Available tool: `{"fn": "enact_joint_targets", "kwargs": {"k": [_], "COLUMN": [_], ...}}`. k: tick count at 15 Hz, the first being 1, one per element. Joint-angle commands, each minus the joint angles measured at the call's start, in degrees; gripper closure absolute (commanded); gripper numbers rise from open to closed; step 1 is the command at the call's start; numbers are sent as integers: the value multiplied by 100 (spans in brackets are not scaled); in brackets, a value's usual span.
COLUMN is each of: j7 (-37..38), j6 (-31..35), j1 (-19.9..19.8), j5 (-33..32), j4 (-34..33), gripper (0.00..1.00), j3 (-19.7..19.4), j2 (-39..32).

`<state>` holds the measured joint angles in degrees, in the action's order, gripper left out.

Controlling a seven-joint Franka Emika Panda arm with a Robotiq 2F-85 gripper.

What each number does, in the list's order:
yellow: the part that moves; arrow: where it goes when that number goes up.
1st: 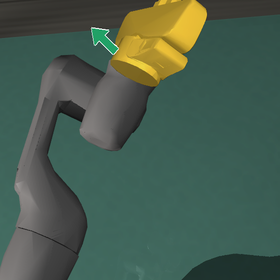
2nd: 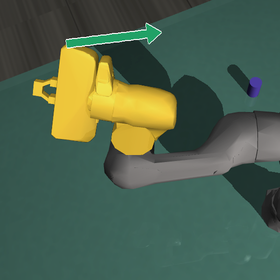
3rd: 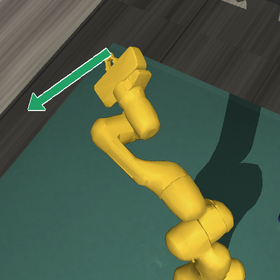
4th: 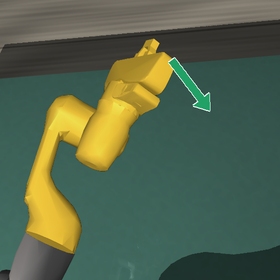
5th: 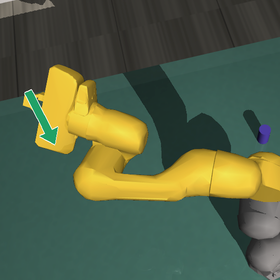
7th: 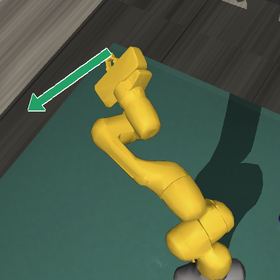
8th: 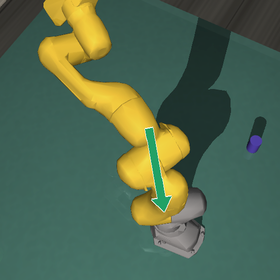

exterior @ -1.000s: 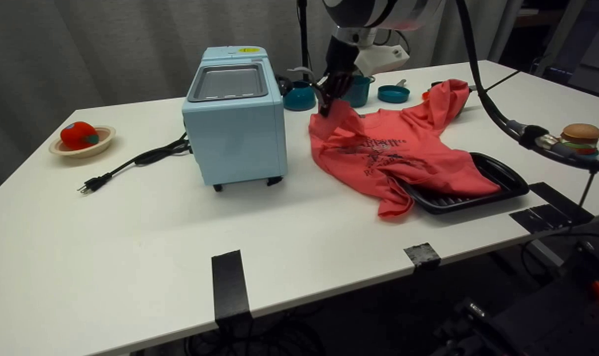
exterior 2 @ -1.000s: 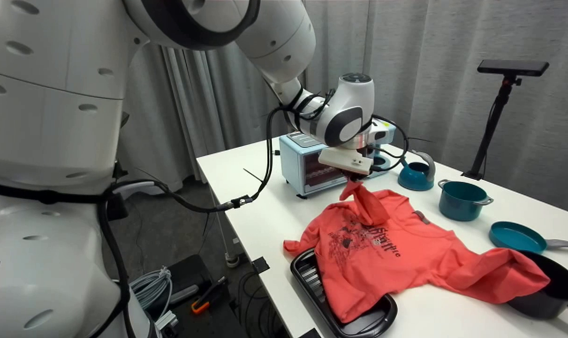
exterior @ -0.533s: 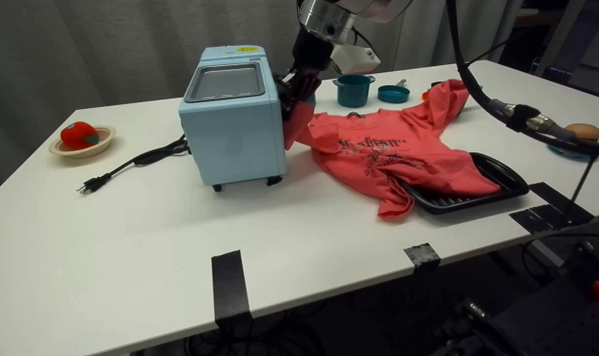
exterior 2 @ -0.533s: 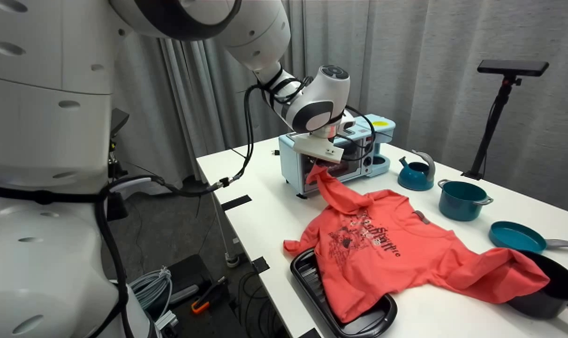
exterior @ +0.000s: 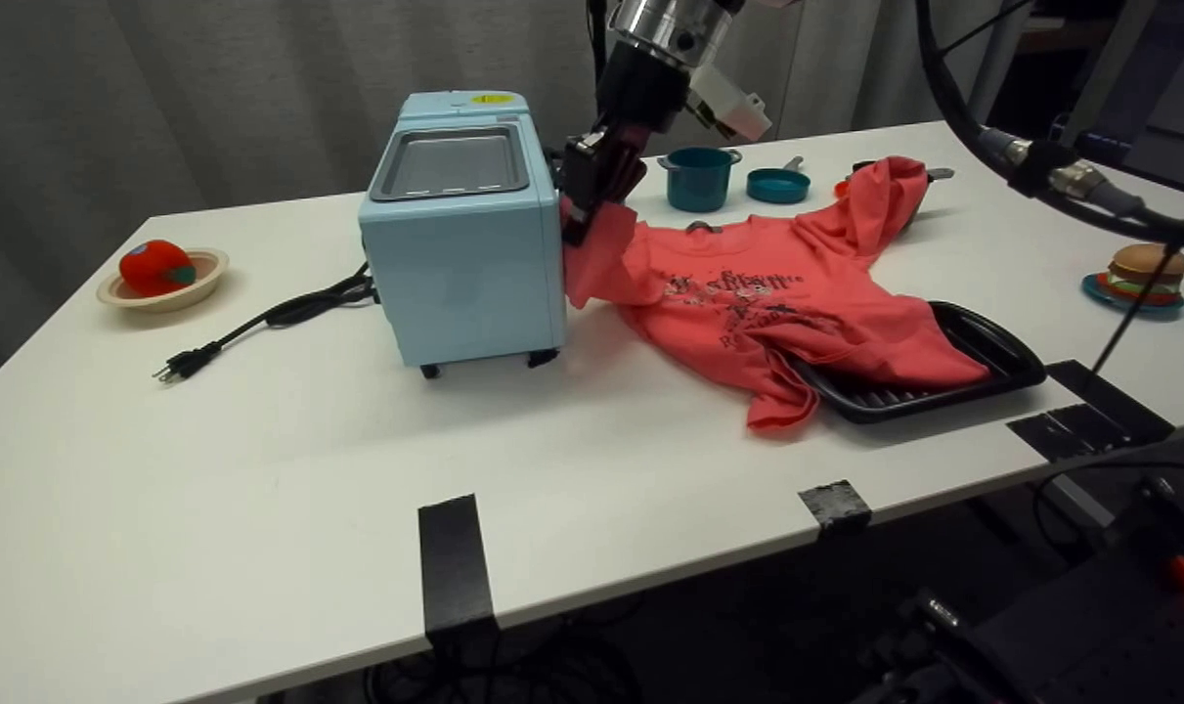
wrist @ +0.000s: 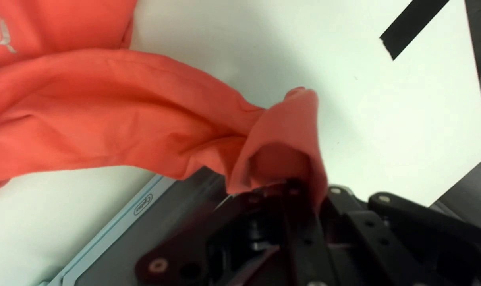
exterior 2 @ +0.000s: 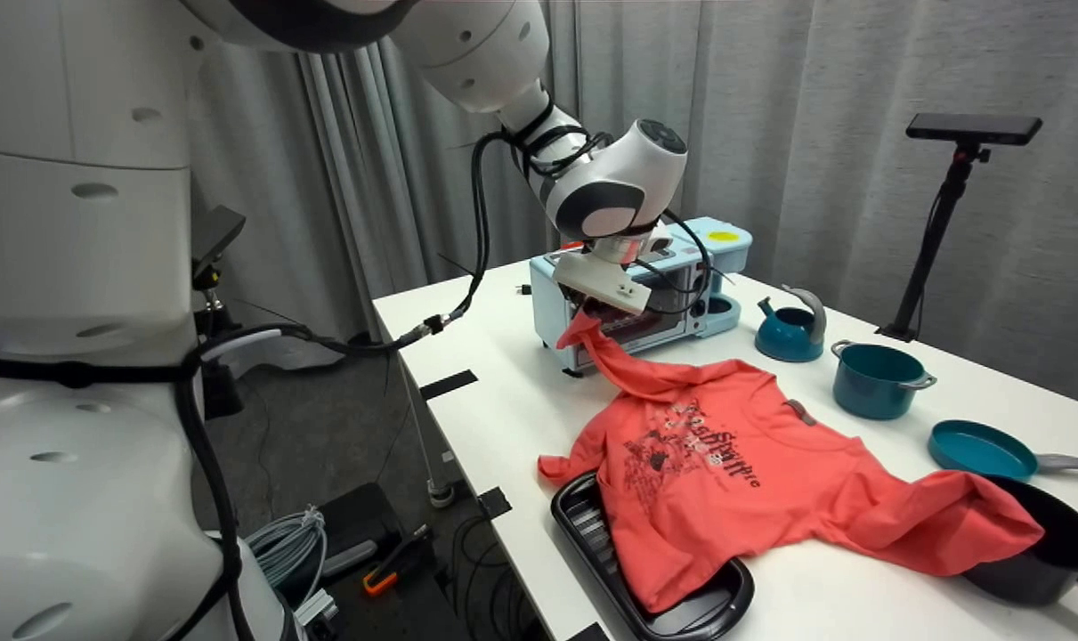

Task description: Unfold the long sleeve shirt on the table

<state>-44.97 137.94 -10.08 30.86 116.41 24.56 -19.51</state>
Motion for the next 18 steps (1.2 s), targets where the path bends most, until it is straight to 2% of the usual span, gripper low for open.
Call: {"fn": "enact_joint_targets", "kwargs": {"k": [1,2,3,4,5,6,7,11,16,18], "j7": [-117,-54,56,20,67,108,153,68,81,158], "j6": [-1338,-1752,-2131,-2514,-2746,-2965,-3069,-3054,-3005,-2901], "j1": [114,157,-159,208,251,309,376,564,685,739], "j5": [396,407,290,402,362,321,271,179,130,-52], "j4": [-152,-230,-304,-390,-458,-522,-566,-589,-583,-609], "gripper": [99,99,99,99,99,78,68,39,2,0], "j3": [-310,-419,-139,-577,-666,-784,-892,-1181,-1337,-1417], "j2": [221,214,159,190,180,173,174,231,322,421]}}
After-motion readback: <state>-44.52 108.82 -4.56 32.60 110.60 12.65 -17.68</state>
